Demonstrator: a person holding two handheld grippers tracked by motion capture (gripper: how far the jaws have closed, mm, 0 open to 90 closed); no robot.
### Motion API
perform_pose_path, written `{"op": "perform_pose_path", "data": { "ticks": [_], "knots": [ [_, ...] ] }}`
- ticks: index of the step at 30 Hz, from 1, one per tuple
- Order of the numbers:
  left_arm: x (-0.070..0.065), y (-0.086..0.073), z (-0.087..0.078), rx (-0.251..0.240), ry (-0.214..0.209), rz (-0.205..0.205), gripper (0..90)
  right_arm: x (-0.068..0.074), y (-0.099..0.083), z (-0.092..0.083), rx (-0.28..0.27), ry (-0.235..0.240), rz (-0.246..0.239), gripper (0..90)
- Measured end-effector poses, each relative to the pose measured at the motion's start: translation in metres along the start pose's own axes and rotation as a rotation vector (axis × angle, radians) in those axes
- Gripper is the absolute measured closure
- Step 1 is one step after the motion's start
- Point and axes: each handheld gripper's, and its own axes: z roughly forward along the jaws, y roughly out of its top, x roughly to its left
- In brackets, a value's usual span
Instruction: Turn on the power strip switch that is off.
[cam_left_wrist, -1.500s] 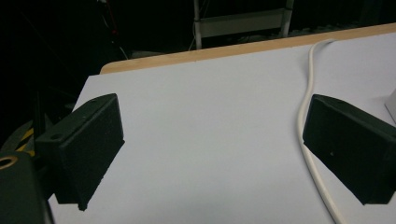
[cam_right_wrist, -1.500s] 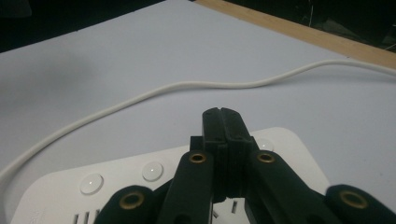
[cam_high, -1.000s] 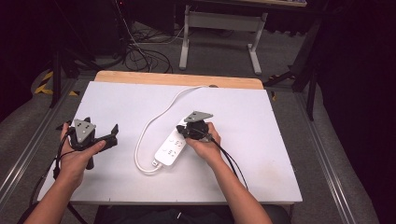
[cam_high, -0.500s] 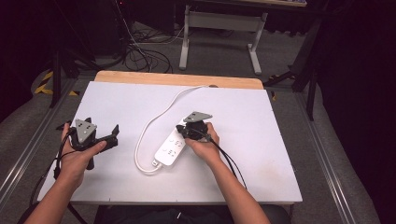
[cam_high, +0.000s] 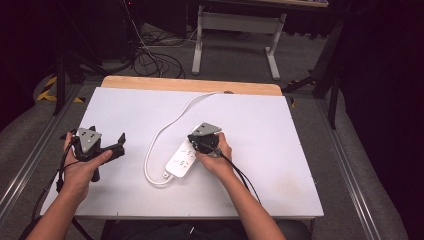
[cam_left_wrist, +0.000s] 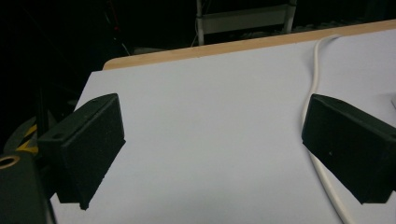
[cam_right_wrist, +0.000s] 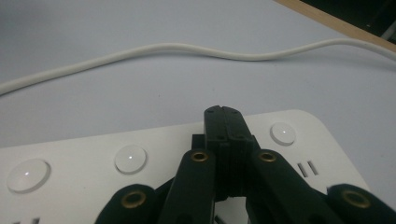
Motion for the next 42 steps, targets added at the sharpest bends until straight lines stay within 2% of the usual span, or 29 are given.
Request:
{"op": "perform_pose_path", "data": {
  "ticks": [4, 16, 36, 42],
  "knots": [
    [0.0020, -0.0004, -0.0010, -0.001, 0.004, -0.009, 6.8, 0.0053, 0.0026, 0.0009, 0.019, -0.032, -0.046, 90.0],
    [0.0025, -0.0007, 0.0003, 0.003, 0.002, -0.009, 6.8, 0.0006, 0.0021, 0.0005, 0.013, -0.004, -0.016, 90.0],
    [0.0006, -0.0006, -0.0003, 0.005, -0.008, -0.003, 6.8, 0.0017, 0.0023, 0.0005, 0.014, -0.011, -0.008, 90.0],
    [-0.0006, -0.0002, 0.0015, 0.006, -0.011, 0.005, 6.8, 0.0009, 0.0032, 0.0005, 0.018, -0.009, 0.017, 90.0]
  ]
}}
